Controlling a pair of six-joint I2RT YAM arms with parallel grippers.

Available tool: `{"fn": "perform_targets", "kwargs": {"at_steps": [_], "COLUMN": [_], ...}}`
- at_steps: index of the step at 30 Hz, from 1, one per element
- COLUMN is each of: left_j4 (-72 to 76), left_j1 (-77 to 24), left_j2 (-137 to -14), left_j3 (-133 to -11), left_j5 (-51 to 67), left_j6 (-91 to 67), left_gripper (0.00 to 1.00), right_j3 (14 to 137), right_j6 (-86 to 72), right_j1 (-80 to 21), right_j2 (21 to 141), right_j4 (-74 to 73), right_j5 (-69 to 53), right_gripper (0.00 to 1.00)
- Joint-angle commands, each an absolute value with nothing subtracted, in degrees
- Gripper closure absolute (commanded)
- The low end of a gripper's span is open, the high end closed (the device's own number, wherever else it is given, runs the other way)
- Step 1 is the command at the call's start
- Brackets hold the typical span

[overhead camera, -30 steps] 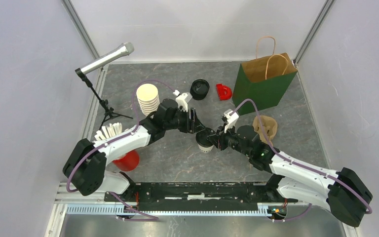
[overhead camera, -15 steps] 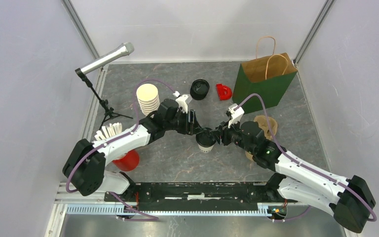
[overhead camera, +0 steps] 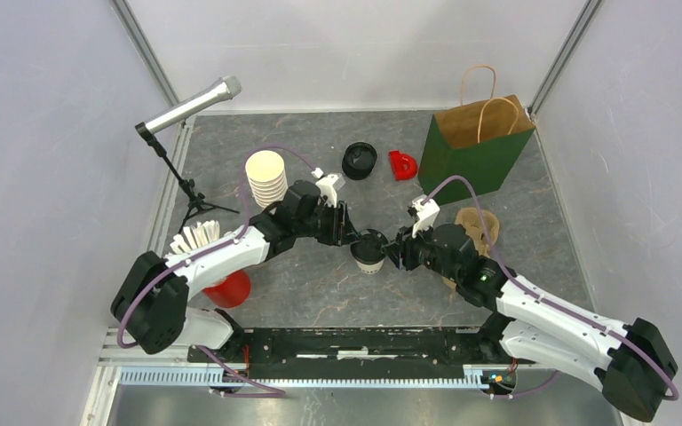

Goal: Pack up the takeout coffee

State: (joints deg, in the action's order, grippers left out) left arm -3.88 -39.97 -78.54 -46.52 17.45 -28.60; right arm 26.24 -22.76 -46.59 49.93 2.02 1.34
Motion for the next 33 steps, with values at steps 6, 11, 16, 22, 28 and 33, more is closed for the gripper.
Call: {"fn": "perform_targets", "kwargs": {"at_steps": [6, 11, 16, 22, 28, 33], "left_j4": [-3.3, -0.4, 0.9, 0.4, -5.8, -4.3], "left_j1": [-40.2, -40.2, -40.4, -40.4, -40.4, -40.4], "left_j2": [-75.0, -74.2, -73.4, -71.8, -71.5, -71.0], "left_j3": [-42.8, -41.0, -39.6, -40.3, -44.2, -44.0], "left_j5": [20.0, 21.5, 21.4, 18.8, 14.9, 16.0], "left_j6": [-32.5, -35.1, -37.2, -36.8, -32.8, -32.3], "left_gripper": [0.58, 0.6, 0.61, 0.44, 0.37, 0.37], "right_j3": [28.1, 29.4, 30.8, 30.8, 31.1, 30.8], "right_j6": [-20.3, -18.5, -16.7, -16.7, -18.3, -20.6], "right_j1": [-46.0, -45.5, -44.9, -44.7, -44.7, -44.8], "right_j2": [54.5, 56.4, 57.7, 55.8, 52.6, 54.2], "right_j4": [4.7, 5.7, 5.1, 3.2, 2.3, 5.5], "right_j5": [2.1, 2.5, 3.1, 4.2, 0.2, -7.5], "right_gripper": [0.63, 0.63, 0.63, 0.62, 0.62, 0.67]}}
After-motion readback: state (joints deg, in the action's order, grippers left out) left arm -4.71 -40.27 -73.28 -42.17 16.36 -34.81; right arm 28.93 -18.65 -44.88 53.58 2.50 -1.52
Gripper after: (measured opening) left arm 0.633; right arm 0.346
